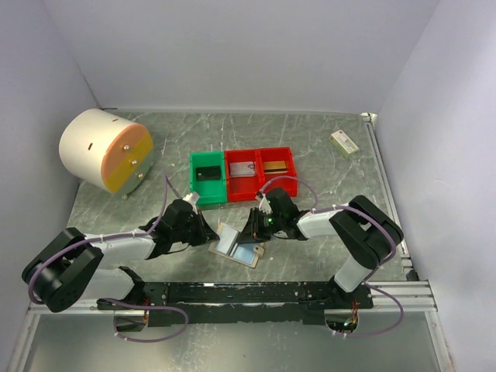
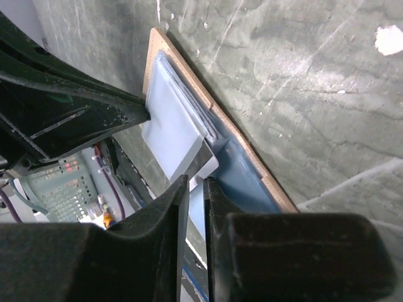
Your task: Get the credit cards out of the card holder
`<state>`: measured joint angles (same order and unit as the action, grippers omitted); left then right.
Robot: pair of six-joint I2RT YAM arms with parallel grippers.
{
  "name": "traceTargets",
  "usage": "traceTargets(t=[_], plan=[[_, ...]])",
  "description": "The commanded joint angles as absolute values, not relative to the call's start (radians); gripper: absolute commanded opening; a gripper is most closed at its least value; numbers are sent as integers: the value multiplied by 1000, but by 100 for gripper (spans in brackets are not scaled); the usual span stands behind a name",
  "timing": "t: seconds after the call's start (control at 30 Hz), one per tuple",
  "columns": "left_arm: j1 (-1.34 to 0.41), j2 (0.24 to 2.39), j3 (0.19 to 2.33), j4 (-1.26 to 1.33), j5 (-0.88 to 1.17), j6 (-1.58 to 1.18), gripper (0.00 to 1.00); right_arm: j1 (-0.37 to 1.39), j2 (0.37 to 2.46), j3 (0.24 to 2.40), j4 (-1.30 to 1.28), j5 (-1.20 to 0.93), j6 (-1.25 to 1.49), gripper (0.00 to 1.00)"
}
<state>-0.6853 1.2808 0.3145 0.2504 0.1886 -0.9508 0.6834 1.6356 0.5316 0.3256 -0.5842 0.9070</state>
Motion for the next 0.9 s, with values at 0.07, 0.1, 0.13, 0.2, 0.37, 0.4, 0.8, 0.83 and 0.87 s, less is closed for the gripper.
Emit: traceTargets(t=[0.07, 0.1, 0.13, 0.2, 0.37, 0.4, 0.8, 0.83, 0.87], plan=[[-695, 1259, 285, 293, 200, -971, 7, 680, 1695, 568, 372, -588, 942, 21], [-695, 1251, 282, 287, 194, -974, 7, 680, 1700, 573, 382, -590, 946, 21], [-695, 1241, 278, 279, 185, -978, 7, 680, 1704, 578, 390, -589, 948, 19], [-695, 1222, 266, 264, 165, -992, 7, 680, 1721, 607, 379, -585, 938, 13], [-696, 1168, 221, 255, 124, -1050, 7, 680, 1761, 705, 314, -589, 876, 12], [-696, 1156, 209, 262, 123, -1061, 7, 680, 1774, 720, 308, -598, 871, 11], [-696, 1075, 193, 206, 68, -1090, 7, 680, 1775, 730, 261, -577, 826, 8], [-696, 1079, 195, 204, 70, -1087, 7, 680, 1776, 727, 264, -584, 823, 9], [-695, 1083, 197, 205, 70, -1085, 7, 680, 1780, 724, 271, -594, 821, 11]])
